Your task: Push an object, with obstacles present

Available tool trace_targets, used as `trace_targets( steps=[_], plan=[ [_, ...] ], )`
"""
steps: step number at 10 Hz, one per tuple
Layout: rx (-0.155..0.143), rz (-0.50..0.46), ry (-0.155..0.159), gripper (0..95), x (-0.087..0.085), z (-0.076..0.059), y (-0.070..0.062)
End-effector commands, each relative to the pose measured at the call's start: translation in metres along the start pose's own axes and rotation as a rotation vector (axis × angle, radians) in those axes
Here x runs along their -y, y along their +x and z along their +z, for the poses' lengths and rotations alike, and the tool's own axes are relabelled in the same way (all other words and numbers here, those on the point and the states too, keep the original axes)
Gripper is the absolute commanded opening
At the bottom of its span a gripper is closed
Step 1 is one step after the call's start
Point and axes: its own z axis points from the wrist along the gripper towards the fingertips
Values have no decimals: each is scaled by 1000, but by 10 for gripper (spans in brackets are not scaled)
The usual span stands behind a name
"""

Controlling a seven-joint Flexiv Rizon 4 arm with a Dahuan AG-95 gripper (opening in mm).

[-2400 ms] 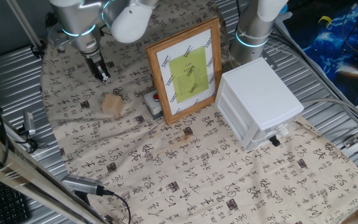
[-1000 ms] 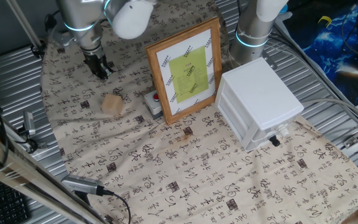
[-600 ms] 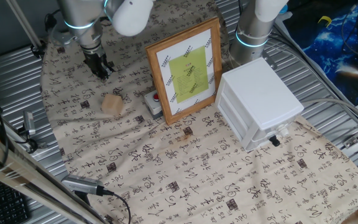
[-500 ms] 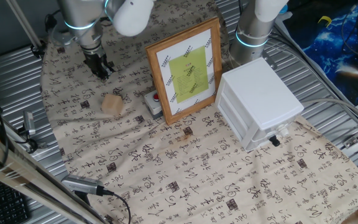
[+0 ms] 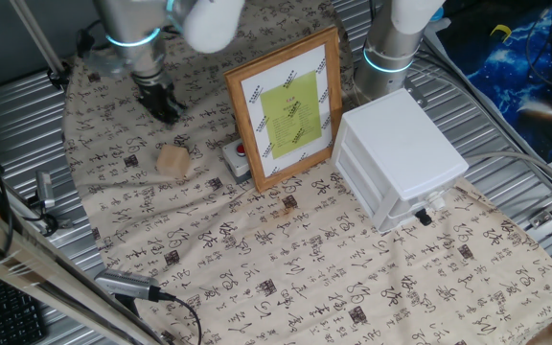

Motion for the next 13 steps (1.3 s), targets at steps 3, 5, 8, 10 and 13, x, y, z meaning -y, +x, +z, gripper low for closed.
trace_targets(
  steps=[3, 5, 8, 10, 13],
  plan=[
    [-11, -139, 38, 0, -27, 13, -12],
    [-11, -136, 44, 0, -35, 18, -25],
    [-22, -140, 55, 0, -43, 10, -60],
    [-22, -130, 57, 0, -51, 9, -78],
    [-23, -98, 59, 0, -71, 11, -109]
  ],
)
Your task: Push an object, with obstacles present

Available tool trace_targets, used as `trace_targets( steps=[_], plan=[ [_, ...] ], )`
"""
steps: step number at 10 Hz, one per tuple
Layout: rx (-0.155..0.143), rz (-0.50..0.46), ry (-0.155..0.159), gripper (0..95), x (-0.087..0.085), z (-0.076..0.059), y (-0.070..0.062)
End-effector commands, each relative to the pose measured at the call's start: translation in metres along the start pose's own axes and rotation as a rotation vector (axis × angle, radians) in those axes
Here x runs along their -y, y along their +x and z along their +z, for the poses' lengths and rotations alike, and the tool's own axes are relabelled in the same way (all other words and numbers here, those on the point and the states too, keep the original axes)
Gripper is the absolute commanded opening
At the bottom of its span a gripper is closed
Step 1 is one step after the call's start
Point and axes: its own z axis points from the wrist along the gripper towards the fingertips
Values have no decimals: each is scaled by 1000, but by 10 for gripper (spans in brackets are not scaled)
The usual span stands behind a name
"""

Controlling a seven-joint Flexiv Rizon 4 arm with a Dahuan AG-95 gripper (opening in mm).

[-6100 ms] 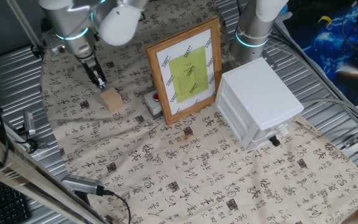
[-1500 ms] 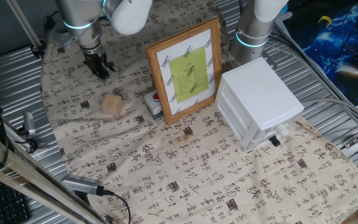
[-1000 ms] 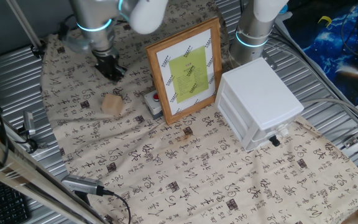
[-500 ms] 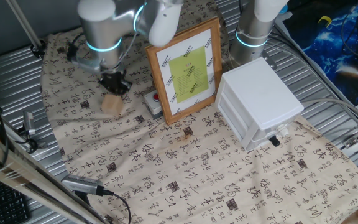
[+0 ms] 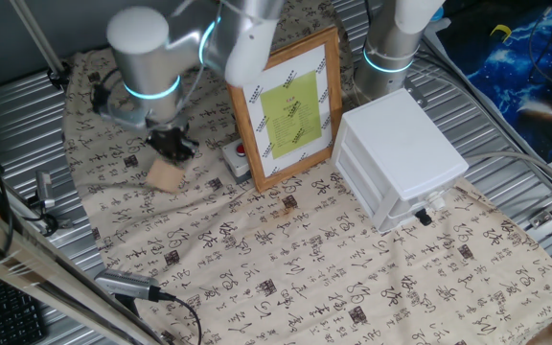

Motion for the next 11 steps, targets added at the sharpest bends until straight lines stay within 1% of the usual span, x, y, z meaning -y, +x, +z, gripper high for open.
trace_targets(
  steps=[1, 2, 3, 4, 5, 8, 9, 10, 11],
  plan=[
    [-9, 20, -5, 0, -10, -5, -28],
    [-10, 28, -6, 0, -13, -7, -41],
    [-15, 38, -8, 0, -16, -9, -57],
    [-13, 47, -4, 0, -21, -6, -61],
    [-12, 41, -6, 0, -19, -2, -62],
    [-17, 37, -9, 0, -16, -8, -58],
    [-24, 35, -11, 0, -12, -15, -53],
    [-27, 32, -15, 0, -8, -24, -44],
    [-27, 26, -16, 0, -4, -28, -36]
  ],
)
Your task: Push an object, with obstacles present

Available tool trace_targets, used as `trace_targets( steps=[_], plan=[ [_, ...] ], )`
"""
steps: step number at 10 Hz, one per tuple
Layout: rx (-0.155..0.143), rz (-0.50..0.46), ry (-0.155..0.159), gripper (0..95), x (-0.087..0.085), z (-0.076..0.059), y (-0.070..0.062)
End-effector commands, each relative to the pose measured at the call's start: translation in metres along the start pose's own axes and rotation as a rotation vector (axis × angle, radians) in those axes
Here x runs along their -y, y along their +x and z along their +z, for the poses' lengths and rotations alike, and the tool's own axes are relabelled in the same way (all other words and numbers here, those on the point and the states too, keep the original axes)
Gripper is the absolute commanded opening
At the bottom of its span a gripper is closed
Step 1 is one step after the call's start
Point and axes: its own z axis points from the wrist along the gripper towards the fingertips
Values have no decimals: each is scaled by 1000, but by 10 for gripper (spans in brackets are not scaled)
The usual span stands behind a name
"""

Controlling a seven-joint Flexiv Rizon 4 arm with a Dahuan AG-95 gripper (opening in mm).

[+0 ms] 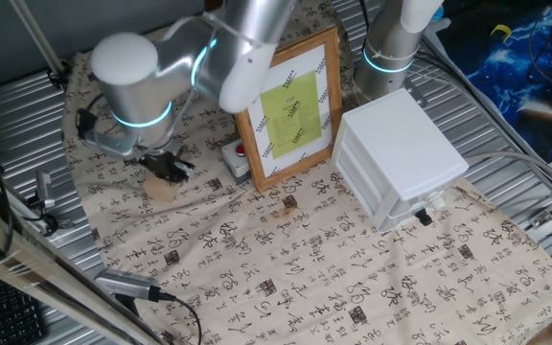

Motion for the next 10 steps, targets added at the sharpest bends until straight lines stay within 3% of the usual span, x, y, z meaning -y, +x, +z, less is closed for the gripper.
trace_targets(
  steps=[1, 3, 5, 8, 10],
  plan=[
    [4, -18, -2, 0, 10, -10, 26],
    [9, -34, 2, 0, 27, -12, 59],
    [35, -2, 26, 0, 48, -4, 76],
    [58, 40, 49, 0, 76, 22, 61],
    [69, 59, 56, 0, 78, 31, 61]
  ],
)
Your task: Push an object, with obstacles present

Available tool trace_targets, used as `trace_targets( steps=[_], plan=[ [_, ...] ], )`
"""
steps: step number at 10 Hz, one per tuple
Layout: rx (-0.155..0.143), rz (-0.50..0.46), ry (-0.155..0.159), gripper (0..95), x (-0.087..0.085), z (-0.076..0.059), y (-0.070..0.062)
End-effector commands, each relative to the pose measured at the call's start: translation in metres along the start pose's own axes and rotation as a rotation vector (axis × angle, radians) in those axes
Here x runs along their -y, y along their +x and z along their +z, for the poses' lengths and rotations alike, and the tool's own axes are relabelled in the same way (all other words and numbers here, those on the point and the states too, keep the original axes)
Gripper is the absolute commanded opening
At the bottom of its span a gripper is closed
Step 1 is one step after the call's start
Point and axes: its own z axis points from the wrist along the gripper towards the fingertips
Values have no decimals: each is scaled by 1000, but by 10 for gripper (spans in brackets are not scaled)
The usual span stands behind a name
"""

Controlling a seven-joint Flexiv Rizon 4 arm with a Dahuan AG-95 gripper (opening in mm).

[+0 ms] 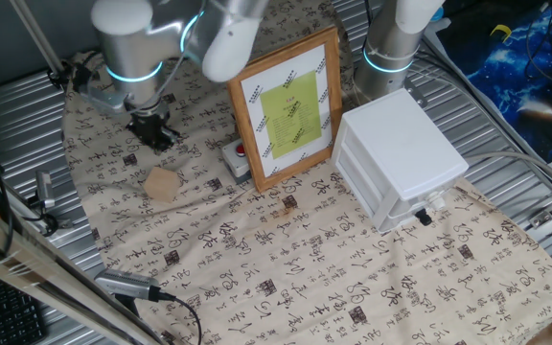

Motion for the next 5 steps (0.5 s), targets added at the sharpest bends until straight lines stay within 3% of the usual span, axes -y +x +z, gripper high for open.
trace_targets(
  steps=[1, 5],
  plan=[
    [2, 56, 12, 0, 2, 5, 2],
    [17, 286, -26, 0, 2, 5, 2]
  ],
)
